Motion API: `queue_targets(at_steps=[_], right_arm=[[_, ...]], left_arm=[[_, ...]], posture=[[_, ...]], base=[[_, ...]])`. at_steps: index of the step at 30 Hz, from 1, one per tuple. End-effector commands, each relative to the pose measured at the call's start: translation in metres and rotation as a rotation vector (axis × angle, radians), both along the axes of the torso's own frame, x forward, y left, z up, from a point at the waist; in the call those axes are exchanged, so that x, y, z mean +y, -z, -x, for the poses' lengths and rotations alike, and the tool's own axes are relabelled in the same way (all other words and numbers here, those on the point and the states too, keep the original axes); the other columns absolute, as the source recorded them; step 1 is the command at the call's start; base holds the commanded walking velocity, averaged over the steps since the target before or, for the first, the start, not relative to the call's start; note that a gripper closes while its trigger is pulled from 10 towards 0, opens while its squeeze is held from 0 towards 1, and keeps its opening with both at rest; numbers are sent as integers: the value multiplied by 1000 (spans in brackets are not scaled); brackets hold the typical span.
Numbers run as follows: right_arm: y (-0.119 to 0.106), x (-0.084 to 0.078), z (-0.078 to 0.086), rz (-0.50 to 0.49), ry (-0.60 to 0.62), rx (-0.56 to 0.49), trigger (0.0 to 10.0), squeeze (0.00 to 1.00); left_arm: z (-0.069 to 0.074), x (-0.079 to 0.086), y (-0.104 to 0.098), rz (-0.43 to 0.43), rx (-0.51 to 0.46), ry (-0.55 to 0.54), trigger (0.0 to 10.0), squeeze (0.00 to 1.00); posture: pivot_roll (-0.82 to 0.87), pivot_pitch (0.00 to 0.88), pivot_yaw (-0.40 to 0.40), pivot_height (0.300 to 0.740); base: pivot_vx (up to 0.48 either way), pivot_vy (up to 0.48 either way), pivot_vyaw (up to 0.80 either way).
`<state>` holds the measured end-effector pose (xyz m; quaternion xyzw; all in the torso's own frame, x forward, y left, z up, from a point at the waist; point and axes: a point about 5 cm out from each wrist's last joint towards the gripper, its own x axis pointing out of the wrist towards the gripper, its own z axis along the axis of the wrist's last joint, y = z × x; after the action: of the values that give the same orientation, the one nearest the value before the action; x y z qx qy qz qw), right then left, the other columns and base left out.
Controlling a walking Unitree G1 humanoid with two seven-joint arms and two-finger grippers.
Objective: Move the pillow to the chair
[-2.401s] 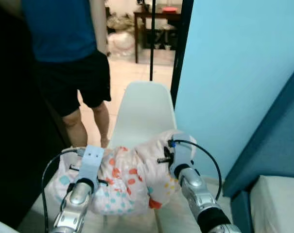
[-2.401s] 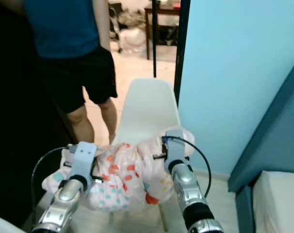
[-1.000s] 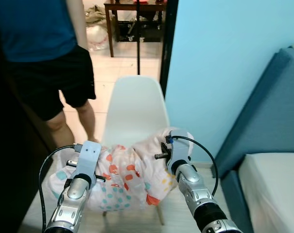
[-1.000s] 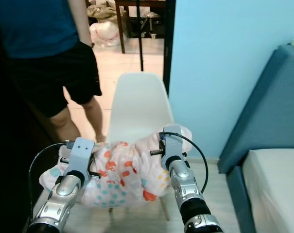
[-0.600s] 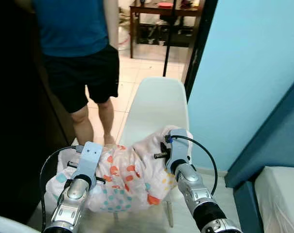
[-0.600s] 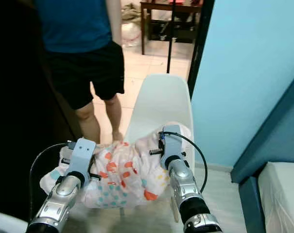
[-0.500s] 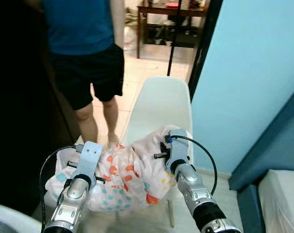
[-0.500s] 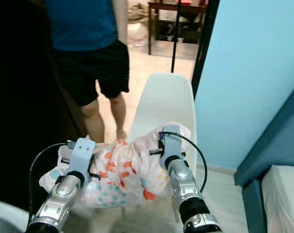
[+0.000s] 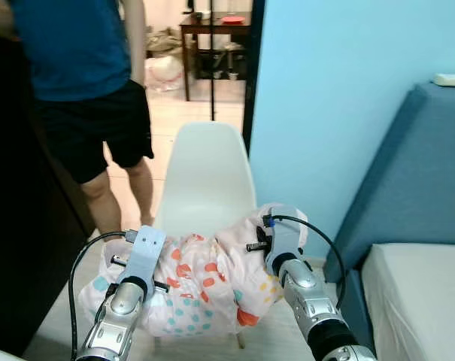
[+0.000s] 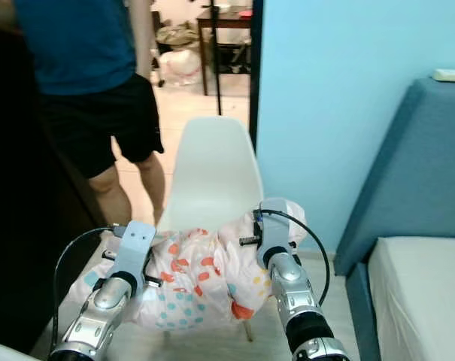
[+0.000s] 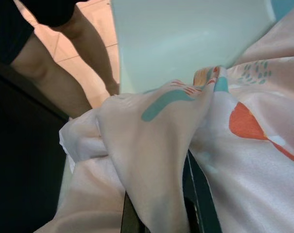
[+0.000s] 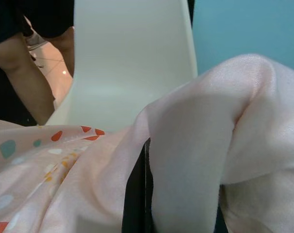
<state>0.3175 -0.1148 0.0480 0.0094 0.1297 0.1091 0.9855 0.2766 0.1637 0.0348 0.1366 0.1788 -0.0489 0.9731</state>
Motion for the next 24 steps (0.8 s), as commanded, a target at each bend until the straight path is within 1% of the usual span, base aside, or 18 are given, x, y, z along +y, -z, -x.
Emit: queue_targets(at_steps=[1, 16, 21, 23, 24], right_arm=[[-6, 11, -2, -24, -40, -33, 10000, 0], [-7, 12, -2, -19, -56, -36, 10000, 0], [-9, 12, -4, -17, -61, -39, 10000, 0], [-10, 13, -5, -20, -64, -42, 10000, 0], [-10, 13, -5, -20, -64, -42, 10000, 0]], left_arm=[[-3, -5, -7, 16, -34, 14, 10000, 0], [-4, -3, -9, 41, -65, -33, 10000, 0], [-6, 1, -9, 40, -55, -66, 10000, 0], [-9, 5, -12, 50, -79, -115, 10000, 0], [-9, 5, -12, 50, -79, -115, 10000, 0]], posture=[[53, 0, -8, 713], [51, 0, -19, 713], [50, 0, -22, 713], [51, 0, -27, 713], [51, 0, -27, 713]], base=[[0, 0, 0], [0, 0, 0], [0, -480, 0], [0, 0, 0], [0, 0, 0]])
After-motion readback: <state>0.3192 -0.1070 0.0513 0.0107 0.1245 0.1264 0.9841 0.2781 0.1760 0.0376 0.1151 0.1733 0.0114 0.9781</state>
